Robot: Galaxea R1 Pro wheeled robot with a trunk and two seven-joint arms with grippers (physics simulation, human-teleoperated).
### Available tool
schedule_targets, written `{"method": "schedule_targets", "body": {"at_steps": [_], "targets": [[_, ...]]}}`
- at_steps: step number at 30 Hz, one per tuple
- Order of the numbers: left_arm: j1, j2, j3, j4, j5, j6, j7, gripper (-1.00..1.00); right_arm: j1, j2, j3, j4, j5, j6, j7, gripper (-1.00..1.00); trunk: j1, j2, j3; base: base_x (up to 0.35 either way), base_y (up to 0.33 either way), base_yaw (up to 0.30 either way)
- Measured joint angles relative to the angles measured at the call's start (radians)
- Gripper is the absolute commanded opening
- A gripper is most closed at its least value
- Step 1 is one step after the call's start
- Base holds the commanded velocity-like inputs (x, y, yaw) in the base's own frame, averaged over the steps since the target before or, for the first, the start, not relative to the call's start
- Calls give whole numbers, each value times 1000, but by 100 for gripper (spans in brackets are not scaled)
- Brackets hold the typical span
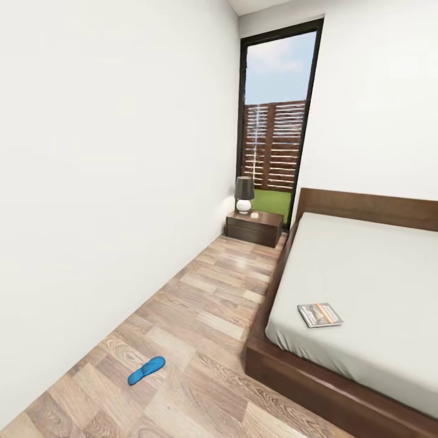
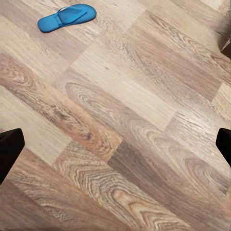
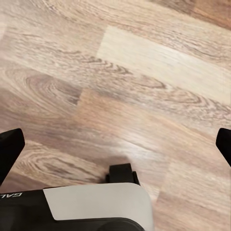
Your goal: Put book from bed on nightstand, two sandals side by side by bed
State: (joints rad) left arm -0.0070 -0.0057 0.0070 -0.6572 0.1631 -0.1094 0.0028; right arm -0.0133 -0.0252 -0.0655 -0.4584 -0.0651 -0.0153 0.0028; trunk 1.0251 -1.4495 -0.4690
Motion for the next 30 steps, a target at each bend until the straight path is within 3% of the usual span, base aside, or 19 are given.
{"method": "schedule_targets", "body": {"at_steps": [30], "targets": [[0, 0, 1, 0, 0, 0, 0, 100, 0, 1, 0, 1, 0, 0, -4, 100, 0, 0, 0, 0, 0, 293]]}}
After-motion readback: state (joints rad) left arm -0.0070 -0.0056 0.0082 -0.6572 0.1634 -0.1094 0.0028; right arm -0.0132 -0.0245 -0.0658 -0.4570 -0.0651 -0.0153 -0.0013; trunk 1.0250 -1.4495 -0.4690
